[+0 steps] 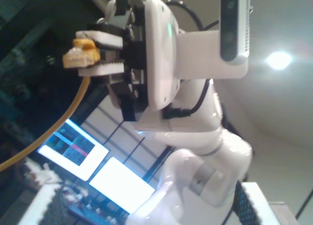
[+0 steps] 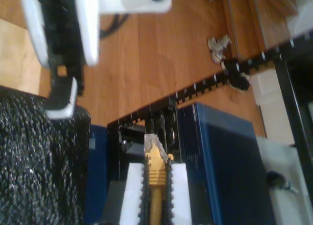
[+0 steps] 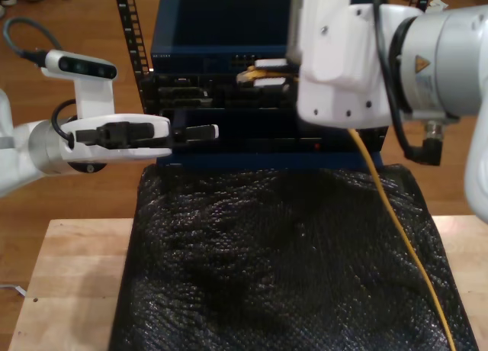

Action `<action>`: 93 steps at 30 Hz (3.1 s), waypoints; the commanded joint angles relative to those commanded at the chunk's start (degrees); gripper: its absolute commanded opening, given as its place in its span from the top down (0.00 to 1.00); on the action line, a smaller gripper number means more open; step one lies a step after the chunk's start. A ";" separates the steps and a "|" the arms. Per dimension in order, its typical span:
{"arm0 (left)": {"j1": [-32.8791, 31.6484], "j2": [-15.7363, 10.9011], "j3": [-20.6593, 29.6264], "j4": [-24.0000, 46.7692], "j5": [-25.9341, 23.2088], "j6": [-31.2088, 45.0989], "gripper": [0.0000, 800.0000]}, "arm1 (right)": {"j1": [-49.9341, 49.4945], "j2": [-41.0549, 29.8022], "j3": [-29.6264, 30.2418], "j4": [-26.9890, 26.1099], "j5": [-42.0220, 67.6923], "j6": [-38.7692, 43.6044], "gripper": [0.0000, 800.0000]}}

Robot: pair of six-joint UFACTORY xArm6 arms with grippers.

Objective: Grab the cable and plug it in

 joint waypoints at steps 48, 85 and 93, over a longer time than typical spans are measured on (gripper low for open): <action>0.35 -21.80 -1.14 55.21 -39.56 7.82 0.00 | -15.65 13.54 -9.23 -0.53 20.84 8.26 1.00; 43.96 -28.84 14.68 78.95 -41.32 66.64 0.00 | -15.65 16.09 -9.05 -0.62 21.36 8.26 1.00; 50.81 -34.29 21.98 81.85 -41.14 75.34 0.00 | -15.65 16.09 -8.97 -0.62 21.45 8.26 1.00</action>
